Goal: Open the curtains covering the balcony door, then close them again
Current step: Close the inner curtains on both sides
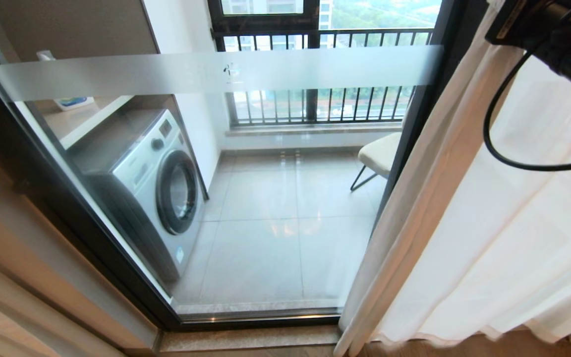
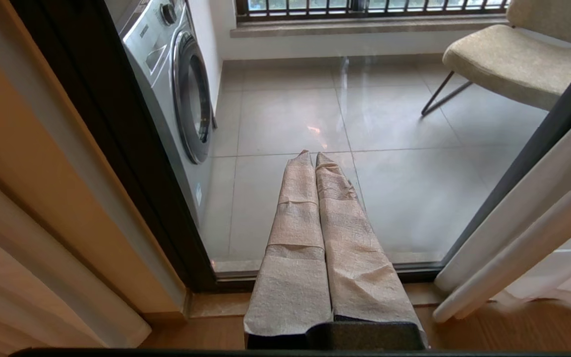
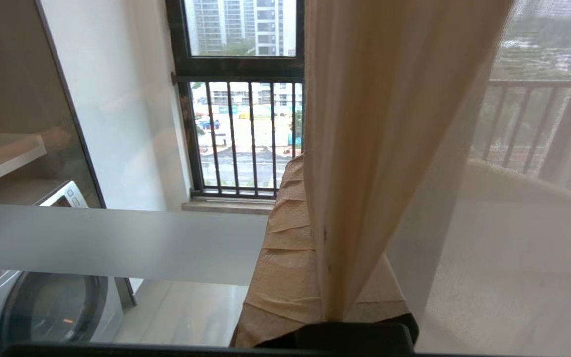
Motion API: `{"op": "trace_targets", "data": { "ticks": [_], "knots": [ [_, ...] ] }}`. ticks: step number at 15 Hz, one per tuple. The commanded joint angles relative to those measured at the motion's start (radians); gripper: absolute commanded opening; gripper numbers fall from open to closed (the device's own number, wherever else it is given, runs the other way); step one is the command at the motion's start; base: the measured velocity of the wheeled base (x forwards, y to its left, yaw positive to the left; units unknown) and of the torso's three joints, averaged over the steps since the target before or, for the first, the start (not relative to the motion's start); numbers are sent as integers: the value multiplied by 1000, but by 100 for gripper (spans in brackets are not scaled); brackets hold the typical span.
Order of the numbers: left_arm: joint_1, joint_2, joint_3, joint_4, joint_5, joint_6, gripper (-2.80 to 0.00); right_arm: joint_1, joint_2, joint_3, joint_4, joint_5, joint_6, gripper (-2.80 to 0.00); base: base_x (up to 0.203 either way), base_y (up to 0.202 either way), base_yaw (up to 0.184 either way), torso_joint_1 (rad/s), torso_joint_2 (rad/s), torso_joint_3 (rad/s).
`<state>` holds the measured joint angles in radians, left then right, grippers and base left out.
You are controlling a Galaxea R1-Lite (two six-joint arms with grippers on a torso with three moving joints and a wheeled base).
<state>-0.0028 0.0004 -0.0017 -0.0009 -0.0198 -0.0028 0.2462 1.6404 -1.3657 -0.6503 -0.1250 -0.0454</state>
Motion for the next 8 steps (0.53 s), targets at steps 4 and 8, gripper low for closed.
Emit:
{"op": "trace_targets", "data": {
  "ticks": [4,8],
  "knots": [
    [0,0,0,-1,0,0,-280,1,-5,-1,-8,1,-22,-280,0,0,0,0,0,0],
    [0,0,0,-1,0,0,-280,23,-5,-2,-10,-1,-27,-280,0,0,0,0,0,0]
  ]
}}
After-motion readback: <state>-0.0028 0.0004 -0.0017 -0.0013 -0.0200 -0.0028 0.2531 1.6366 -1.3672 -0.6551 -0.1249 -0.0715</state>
